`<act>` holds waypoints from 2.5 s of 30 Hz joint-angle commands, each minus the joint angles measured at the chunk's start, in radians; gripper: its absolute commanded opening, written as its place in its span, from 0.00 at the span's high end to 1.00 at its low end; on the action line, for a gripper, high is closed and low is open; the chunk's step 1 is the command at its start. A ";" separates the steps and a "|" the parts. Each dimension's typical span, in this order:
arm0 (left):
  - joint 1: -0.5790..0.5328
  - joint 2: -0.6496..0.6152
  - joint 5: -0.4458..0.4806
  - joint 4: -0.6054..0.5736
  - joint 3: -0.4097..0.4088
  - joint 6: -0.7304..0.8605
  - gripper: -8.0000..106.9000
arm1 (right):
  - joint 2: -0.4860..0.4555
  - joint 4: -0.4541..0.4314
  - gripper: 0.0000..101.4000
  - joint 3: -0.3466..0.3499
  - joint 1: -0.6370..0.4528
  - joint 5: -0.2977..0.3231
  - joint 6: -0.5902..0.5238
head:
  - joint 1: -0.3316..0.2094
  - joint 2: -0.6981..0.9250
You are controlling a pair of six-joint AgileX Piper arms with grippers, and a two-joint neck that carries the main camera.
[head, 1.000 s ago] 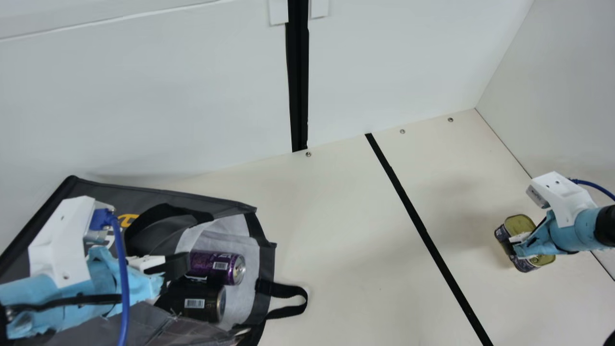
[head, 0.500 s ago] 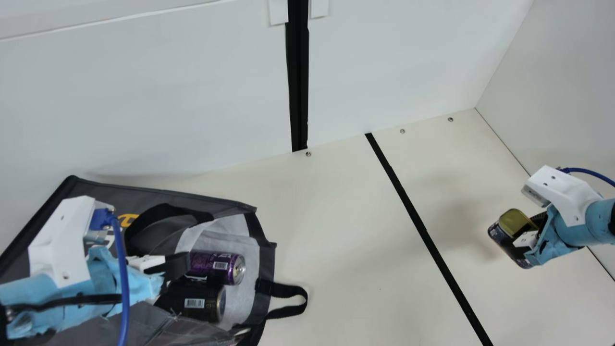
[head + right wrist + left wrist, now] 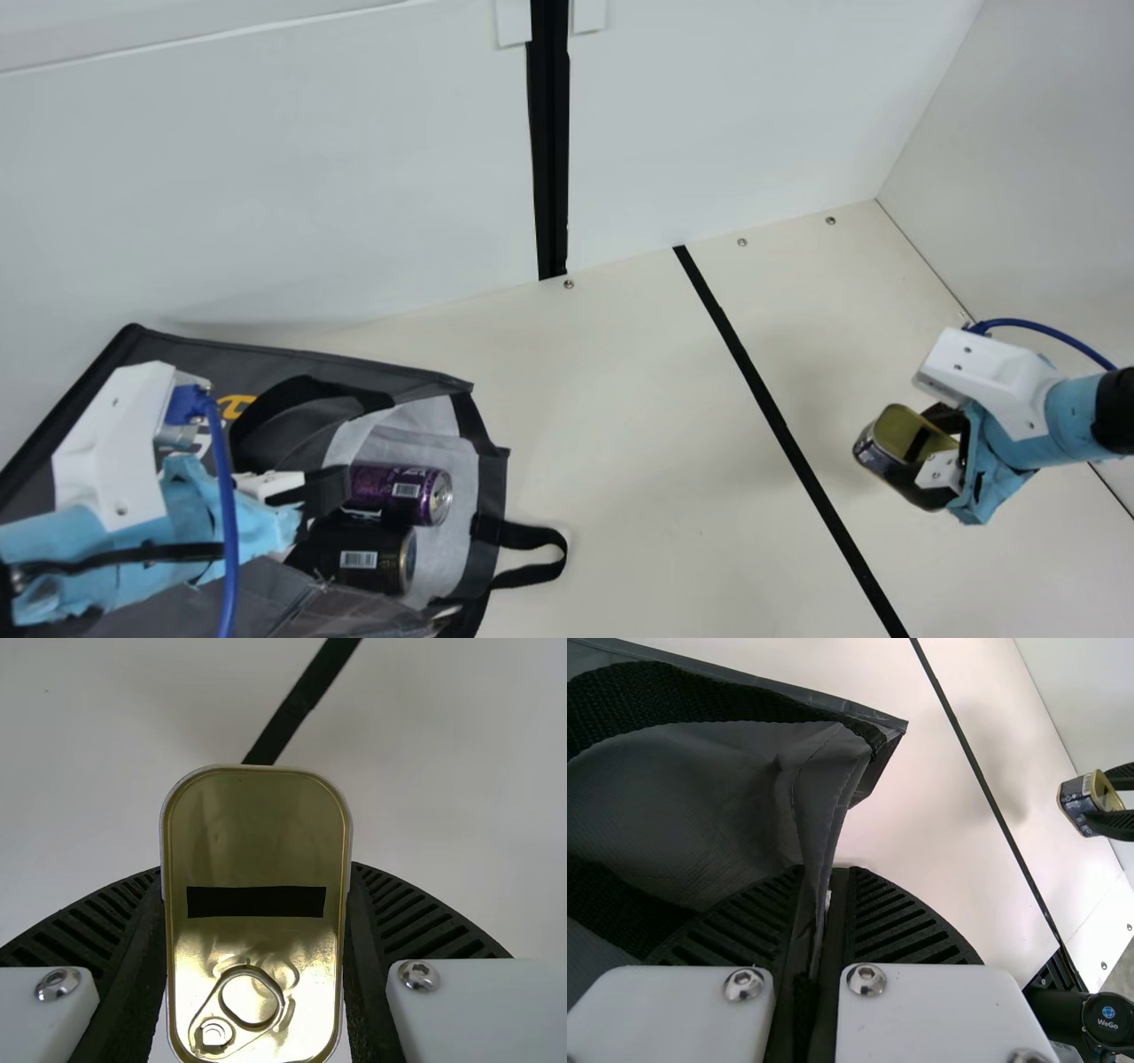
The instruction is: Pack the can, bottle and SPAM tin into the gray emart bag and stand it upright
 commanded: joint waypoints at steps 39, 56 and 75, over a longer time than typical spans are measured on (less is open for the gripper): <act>0.000 0.000 0.000 0.000 0.000 0.000 1.00 | -0.047 0.533 1.00 0.430 0.295 0.000 -0.348 | -0.023 -0.002; 0.000 0.000 0.000 0.000 0.000 0.000 1.00 | -0.248 0.829 1.00 0.471 0.621 0.000 -0.179 | -0.023 -0.002; 0.000 0.000 0.000 0.000 0.000 0.000 1.00 | -0.340 0.907 1.00 0.483 0.753 0.000 -0.081 | -0.023 -0.002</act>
